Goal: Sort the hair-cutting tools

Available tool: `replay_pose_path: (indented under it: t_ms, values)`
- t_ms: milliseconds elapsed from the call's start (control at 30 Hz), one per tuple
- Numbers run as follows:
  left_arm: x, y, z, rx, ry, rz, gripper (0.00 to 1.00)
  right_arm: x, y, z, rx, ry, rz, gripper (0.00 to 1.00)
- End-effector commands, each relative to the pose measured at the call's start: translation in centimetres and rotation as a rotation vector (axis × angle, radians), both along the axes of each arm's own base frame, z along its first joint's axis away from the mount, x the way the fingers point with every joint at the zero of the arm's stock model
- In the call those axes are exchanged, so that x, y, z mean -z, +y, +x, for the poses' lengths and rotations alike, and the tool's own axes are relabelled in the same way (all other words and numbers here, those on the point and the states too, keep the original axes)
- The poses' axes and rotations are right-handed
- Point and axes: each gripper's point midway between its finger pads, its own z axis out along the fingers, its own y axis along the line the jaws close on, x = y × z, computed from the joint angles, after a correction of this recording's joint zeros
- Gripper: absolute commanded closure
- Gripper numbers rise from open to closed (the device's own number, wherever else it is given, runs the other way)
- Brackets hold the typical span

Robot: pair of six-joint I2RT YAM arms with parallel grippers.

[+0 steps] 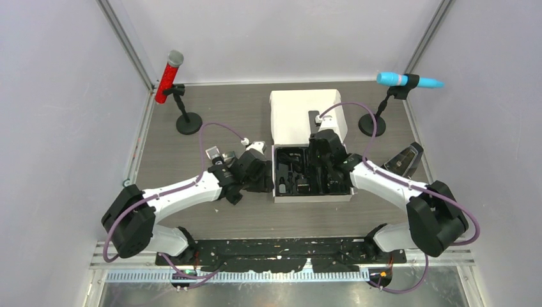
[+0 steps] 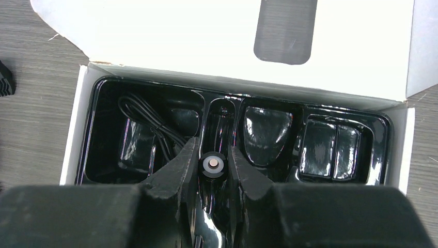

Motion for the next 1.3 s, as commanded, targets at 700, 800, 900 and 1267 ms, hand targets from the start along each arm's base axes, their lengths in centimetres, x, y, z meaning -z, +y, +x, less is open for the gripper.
replay_pose_path:
  t_ms: [700,800,900,1267]
  values:
    - [-1.3,-1.3,0.4,0.005,0.01,-0.049,0.45,-1.5,1.6,2.3,-0.009,0.003,0.029,0.47]
    - [-1.3,-1.3,0.4,0.005,0.013,-0.051,0.45,-2.2,1.1,2.2,0.002,-0.012,0.021,0.44]
    - [-1.3,-1.4,0.4,0.004,0.016,-0.053,0.45,-2.6,0.7,2.1,0.014,-0.023,0.012,0.47]
    - [-1.3,-1.4,0.3,0.005,0.02,-0.054,0.45,-1.6,0.7,0.4,-0.015,0.027,0.037,0.8]
